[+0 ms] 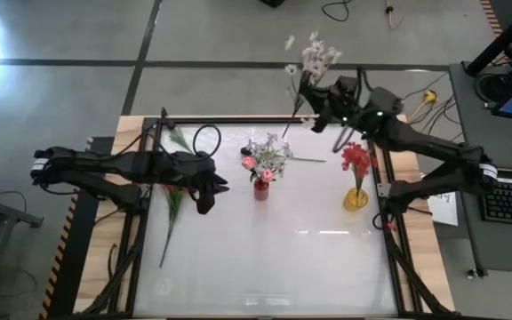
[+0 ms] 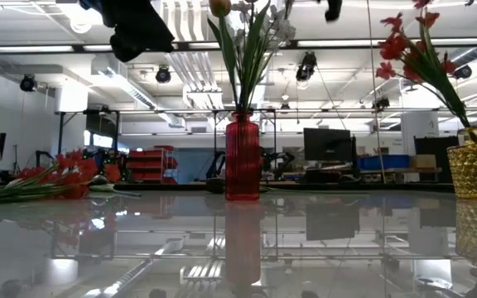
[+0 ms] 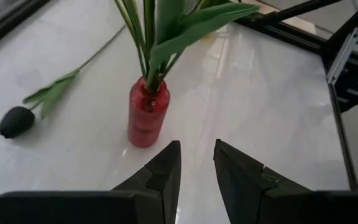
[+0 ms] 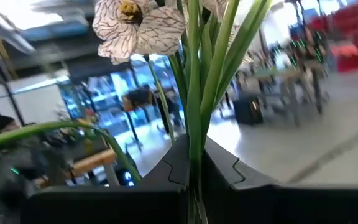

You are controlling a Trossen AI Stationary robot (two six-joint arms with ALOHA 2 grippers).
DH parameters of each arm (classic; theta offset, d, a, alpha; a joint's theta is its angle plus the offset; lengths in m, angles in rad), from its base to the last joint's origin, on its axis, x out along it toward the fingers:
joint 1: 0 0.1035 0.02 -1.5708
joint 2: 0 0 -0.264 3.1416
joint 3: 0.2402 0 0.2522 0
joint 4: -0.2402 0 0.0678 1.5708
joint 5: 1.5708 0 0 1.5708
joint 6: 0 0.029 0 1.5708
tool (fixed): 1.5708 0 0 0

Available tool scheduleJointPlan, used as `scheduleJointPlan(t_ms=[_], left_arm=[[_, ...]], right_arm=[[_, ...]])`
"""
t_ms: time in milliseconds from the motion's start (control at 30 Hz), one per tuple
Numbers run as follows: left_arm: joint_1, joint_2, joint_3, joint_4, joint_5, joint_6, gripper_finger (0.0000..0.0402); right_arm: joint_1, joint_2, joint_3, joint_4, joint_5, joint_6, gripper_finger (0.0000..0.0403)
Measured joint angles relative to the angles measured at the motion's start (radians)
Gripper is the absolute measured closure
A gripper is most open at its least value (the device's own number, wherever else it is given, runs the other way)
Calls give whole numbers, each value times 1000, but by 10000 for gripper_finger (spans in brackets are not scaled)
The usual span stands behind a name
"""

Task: Sort flowers into vase by color
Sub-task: Put the white flowers into the red vase

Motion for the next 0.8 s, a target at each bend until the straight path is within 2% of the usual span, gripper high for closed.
scheduleJointPlan(t_ms=[100, 267, 333, 567, 700, 800], left_arm=[[-11, 20, 0, 3, -1, -13, 316], [-14, 81, -4, 4, -9, -8, 316], [-14, 108, -5, 3, -9, 17, 316], [-5, 145, -4, 3, -2, 78, 316], [34, 137, -3, 4, -7, 152, 316], [87, 136, -4, 8, -4, 224, 316]], right_arm=[[40, -10, 75, -7, -11, -69, 390], [137, -18, 172, -15, -142, -163, 390], [192, -20, 192, -25, -155, -184, 390], [401, -54, 241, -229, -115, -276, 390], [527, -62, 238, -261, -99, -268, 390], [609, -46, 222, -282, -4, -272, 390]])
